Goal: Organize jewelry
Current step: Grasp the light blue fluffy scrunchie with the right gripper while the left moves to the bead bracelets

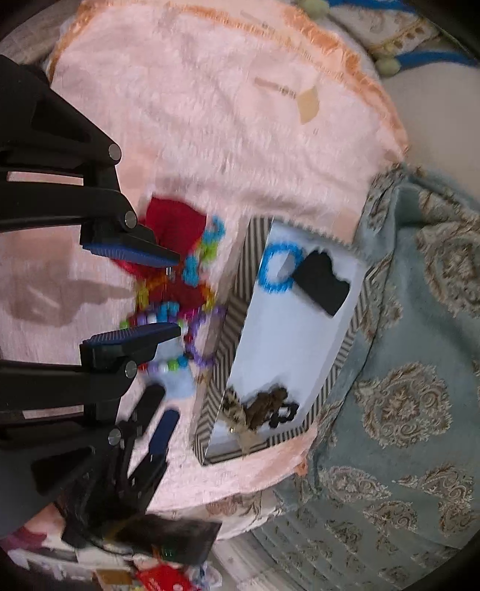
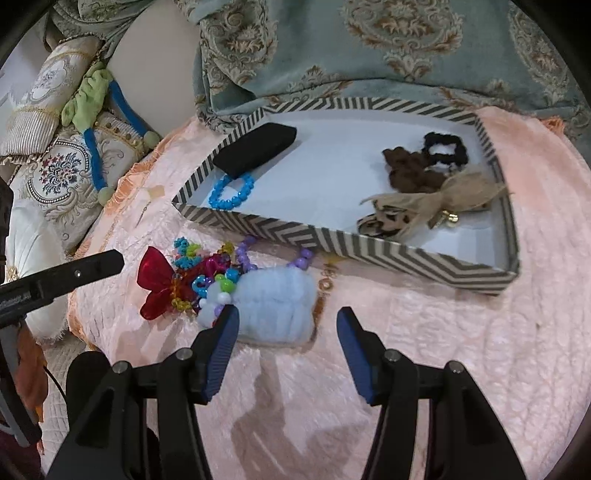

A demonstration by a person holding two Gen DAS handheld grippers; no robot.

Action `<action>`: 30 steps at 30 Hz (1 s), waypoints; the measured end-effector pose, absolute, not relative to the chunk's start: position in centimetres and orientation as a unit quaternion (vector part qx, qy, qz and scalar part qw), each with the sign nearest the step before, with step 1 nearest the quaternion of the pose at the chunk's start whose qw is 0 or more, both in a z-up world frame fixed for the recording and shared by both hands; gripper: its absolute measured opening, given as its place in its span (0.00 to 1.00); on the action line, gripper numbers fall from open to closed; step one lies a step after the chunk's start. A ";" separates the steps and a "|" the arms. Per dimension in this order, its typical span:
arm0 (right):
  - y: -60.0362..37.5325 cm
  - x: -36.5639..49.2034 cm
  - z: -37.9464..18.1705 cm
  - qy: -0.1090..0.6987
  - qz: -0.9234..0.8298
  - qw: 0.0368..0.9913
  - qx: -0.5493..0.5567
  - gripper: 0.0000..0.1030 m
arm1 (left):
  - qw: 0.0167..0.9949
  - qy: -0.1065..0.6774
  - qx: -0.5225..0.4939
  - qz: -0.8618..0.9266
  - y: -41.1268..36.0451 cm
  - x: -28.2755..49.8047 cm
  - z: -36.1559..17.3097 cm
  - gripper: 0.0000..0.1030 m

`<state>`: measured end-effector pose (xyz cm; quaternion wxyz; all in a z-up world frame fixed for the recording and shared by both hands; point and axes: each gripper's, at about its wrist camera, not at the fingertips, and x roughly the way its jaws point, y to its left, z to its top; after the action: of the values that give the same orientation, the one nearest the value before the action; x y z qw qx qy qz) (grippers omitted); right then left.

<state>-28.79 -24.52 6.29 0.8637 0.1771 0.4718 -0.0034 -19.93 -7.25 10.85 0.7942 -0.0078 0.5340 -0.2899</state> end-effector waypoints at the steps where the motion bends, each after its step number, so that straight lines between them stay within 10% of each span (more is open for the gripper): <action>1: -24.4 -28.5 5.9 0.475 -0.003 0.862 0.175 0.56 | 0.788 0.540 -0.013 -0.295 -7.9 -19.9 10.5 0.14; 16: -25.2 -29.2 3.9 0.453 0.027 0.863 0.222 0.53 | 0.737 0.601 -0.037 -0.307 -14.0 -18.6 6.2 0.14; 19: -25.2 -29.4 3.7 0.447 0.037 0.864 0.227 0.37 | 0.740 0.603 -0.031 -0.297 -14.2 -18.5 5.6 0.00; 30: -25.3 -30.9 6.3 0.414 0.048 0.885 0.209 0.19 | 0.761 0.570 -0.053 -0.306 -10.7 -18.6 9.2 0.00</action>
<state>-30.86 -25.27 6.33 0.8849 0.2090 0.4136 0.0475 -18.58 -10.73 9.25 0.7610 -0.0525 0.5696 -0.3059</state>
